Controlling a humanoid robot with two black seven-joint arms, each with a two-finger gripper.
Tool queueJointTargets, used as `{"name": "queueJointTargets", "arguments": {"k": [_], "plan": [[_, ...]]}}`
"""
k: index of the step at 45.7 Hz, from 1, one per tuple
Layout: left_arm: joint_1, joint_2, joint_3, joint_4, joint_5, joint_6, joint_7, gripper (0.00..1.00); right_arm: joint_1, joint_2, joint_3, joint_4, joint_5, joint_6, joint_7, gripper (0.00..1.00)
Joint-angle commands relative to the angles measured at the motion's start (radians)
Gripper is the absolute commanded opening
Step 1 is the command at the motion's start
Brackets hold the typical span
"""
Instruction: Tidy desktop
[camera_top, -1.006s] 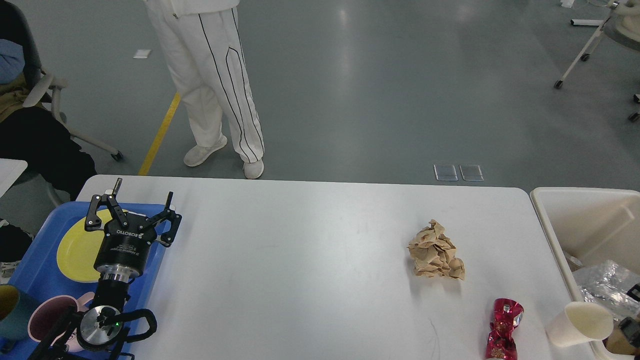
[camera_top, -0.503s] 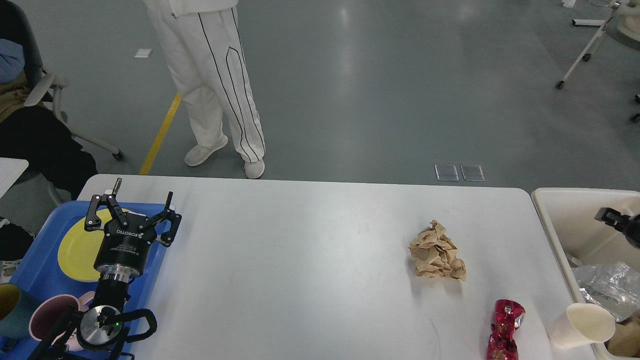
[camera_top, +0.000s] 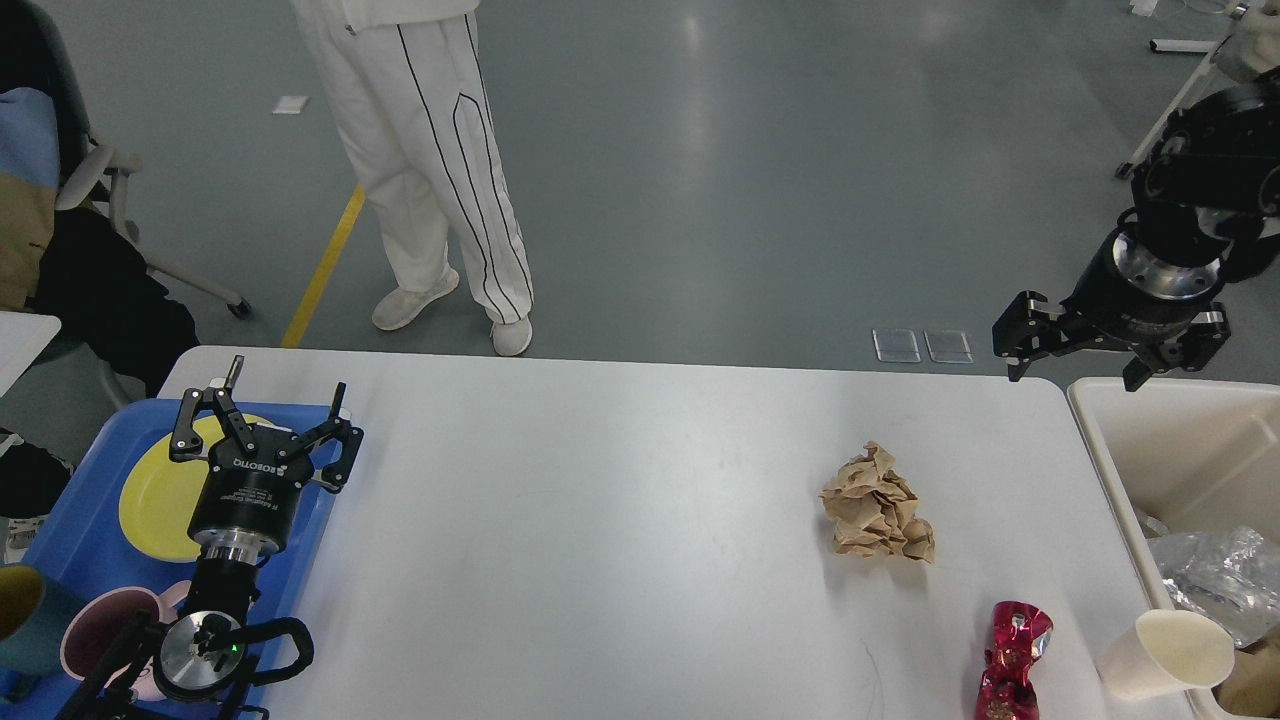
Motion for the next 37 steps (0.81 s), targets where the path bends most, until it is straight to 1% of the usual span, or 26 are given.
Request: {"name": "queueJointTargets", "arguments": {"k": [1,8,14,20,37], "plan": [[0.001,0.000,0.000,0.000,0.000,0.000,-0.001,0.96,0.180,-0.003,-0.005,0.193,0.056,0.055,-0.002,1.00],[0.001,0.000,0.000,0.002,-0.001,0.000,0.000,0.96,0.417,-0.035,-0.055,0.449,0.094,0.066,-0.002,1.00],[0.001,0.000,0.000,0.002,-0.001,0.000,-0.001,0.96,0.570,-0.043,-0.110,0.586,0.148,0.064,-0.002,1.00],[-0.001,0.000,0.000,0.002,-0.001,0.000,-0.001,0.96,0.590,-0.043,-0.140,0.623,0.151,0.053,-0.002,1.00],[-0.001,0.000,0.000,0.002,-0.001,0.000,-0.001,0.96,0.556,-0.069,-0.178,0.625,0.145,0.015,0.000,1.00]]}}
